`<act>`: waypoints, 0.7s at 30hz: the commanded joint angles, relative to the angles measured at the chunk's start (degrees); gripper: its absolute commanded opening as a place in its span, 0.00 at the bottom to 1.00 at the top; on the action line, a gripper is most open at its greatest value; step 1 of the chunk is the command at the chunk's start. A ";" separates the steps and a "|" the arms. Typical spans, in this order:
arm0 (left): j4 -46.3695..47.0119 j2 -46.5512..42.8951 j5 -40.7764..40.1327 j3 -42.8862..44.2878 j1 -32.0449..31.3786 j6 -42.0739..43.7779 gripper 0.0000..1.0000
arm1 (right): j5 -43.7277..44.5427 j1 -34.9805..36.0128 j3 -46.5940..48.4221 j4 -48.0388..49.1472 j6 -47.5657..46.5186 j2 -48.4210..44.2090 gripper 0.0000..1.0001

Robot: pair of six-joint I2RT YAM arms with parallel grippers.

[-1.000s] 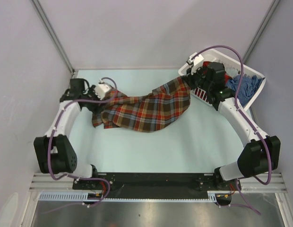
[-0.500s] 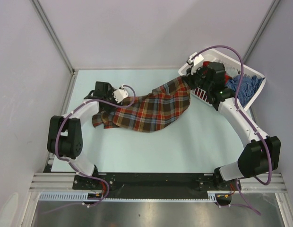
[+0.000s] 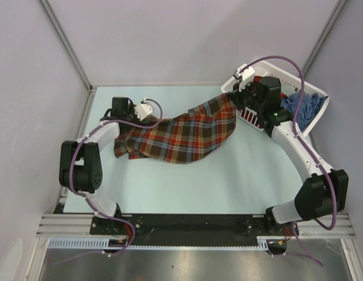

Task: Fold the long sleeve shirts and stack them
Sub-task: Flatten the shirt out

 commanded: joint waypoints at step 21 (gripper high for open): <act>-22.02 -6.60 14.88 22.15 13.59 -4.99 0.00 | -0.14 -0.77 11.94 4.81 0.12 2.17 0.00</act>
